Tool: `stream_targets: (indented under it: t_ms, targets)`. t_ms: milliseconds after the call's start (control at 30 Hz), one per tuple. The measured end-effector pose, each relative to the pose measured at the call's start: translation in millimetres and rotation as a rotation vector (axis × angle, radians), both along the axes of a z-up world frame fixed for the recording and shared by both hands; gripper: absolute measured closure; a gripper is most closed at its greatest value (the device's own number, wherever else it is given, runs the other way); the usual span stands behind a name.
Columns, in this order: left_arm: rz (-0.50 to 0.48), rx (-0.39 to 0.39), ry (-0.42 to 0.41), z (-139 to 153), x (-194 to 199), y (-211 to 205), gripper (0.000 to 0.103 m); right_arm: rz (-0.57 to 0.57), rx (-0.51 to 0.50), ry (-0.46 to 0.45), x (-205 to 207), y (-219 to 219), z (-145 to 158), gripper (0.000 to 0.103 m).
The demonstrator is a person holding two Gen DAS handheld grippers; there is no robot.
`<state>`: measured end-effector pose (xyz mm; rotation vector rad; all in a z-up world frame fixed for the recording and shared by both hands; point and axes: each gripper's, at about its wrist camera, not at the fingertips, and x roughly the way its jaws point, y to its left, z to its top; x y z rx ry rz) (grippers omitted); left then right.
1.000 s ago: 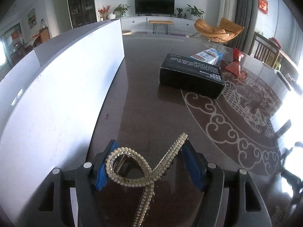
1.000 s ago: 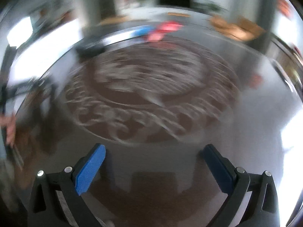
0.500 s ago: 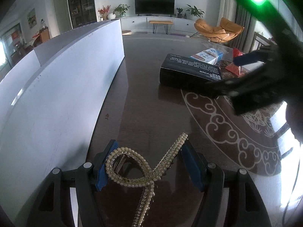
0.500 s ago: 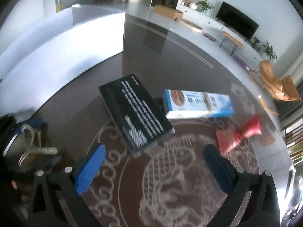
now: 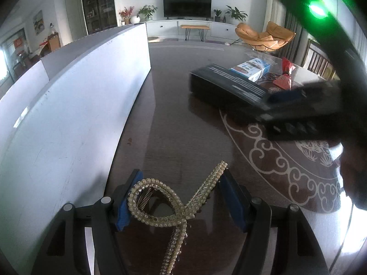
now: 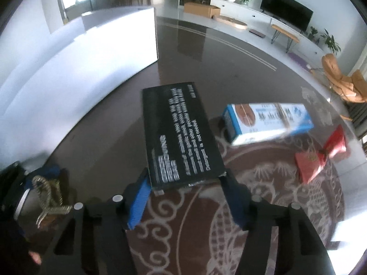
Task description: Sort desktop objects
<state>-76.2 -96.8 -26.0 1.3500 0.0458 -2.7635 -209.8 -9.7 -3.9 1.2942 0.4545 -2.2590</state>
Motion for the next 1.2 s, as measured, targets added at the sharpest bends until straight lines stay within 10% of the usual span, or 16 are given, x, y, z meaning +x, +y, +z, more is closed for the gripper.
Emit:
stream_targets:
  t_ms: [533,733,867,1200]
  targets:
    - [-0.04,0.031,0.007,0.6,17.4,16.9,0.036,-0.291,-0.042,0.115,197.8,176.9,-0.3,0.042]
    - [-0.115,-0.003,-0.007,-1.1,34.0,67.5,0.032,-0.387,-0.072,0.095,187.4,199.8,-0.3,0.039]
    - [-0.096,0.007,-0.06,-6.5,27.2,64.8,0.0,-0.392,-0.075,0.091,182.3,191.6,-8.8,0.014]
    - [-0.106,0.003,-0.057,-7.1,25.7,65.3,0.0,-0.466,-0.062,0.083,173.4,195.5,-15.1,0.001]
